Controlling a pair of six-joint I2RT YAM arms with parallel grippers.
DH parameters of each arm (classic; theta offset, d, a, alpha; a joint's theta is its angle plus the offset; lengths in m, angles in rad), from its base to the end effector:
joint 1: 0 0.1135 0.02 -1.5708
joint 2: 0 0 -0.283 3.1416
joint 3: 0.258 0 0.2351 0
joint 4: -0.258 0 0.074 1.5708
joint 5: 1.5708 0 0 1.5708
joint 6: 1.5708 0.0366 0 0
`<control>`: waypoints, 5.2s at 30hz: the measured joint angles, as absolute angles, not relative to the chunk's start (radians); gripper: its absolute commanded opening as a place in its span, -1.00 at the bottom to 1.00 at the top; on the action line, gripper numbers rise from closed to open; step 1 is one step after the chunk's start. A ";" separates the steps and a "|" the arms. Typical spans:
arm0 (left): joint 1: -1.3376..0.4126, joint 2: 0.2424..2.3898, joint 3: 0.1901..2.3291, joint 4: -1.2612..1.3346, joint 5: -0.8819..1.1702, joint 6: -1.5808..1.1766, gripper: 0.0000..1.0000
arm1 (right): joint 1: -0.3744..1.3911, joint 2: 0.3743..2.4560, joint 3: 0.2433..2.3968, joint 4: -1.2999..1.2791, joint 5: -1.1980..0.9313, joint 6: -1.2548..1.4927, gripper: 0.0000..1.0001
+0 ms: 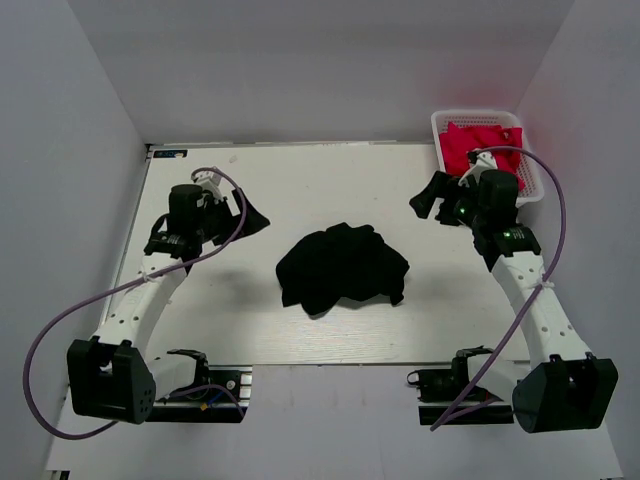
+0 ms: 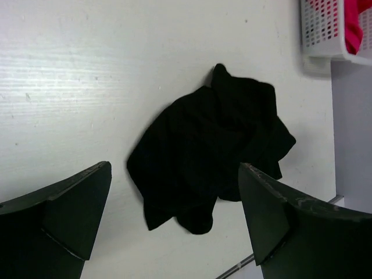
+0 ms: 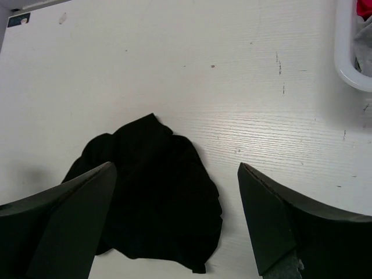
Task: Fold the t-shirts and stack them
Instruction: Flatten out the tshirt
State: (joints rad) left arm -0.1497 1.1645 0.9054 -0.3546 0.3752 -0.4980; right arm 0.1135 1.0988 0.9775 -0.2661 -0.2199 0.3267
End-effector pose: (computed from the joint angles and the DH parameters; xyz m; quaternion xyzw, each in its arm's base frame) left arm 0.2270 -0.0478 0.3110 -0.0665 0.8738 -0.3009 0.3762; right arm 0.2235 0.0335 0.3561 0.0269 0.8268 0.2099 0.5211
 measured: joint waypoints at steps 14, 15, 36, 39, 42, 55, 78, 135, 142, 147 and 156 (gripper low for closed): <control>-0.236 1.216 0.628 -0.335 0.468 -0.563 1.00 | 0.161 1.332 1.025 -0.282 -0.212 0.324 0.81; -0.255 1.238 0.620 -0.328 0.473 -0.566 1.00 | 0.173 1.361 1.032 -0.282 -0.218 0.321 0.81; -0.506 1.475 0.680 -0.308 0.291 -0.603 -0.03 | 0.419 1.672 1.110 -0.247 -0.281 0.333 0.17; -0.518 1.515 0.706 -0.310 0.263 -0.607 -0.47 | 0.435 1.689 1.110 -0.235 -0.288 0.340 -0.51; -0.528 1.536 0.722 -0.308 0.247 -0.618 -1.00 | 0.446 1.690 1.110 -0.221 -0.290 0.357 -1.00; -0.550 1.274 0.886 -0.521 -0.122 -0.617 -1.00 | 0.451 1.439 1.148 -0.158 -0.043 0.391 -1.00; -0.543 0.854 1.680 -0.426 -0.040 -0.348 -1.00 | 0.457 1.019 1.876 -0.286 0.113 0.241 -1.00; -0.364 2.228 1.812 -0.392 -0.252 -0.321 1.00 | 0.464 1.298 0.699 -0.269 0.033 0.464 0.80; -0.359 2.214 1.640 -0.370 -0.321 -0.385 1.00 | 0.469 1.269 0.632 -0.267 0.010 0.517 0.80; -0.354 2.042 1.391 -0.421 -0.425 -0.550 1.00 | 0.467 1.480 0.760 -0.280 0.076 0.517 0.80; -0.361 1.708 1.022 -0.624 -0.451 -0.780 1.00 | 0.429 1.884 1.213 -0.352 0.231 0.466 0.80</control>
State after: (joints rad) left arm -0.3607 1.7077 1.0218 -0.6235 -0.4511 -0.7795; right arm 0.4286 1.8835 1.2133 -0.3523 0.2310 0.4664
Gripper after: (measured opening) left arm 0.998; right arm 0.898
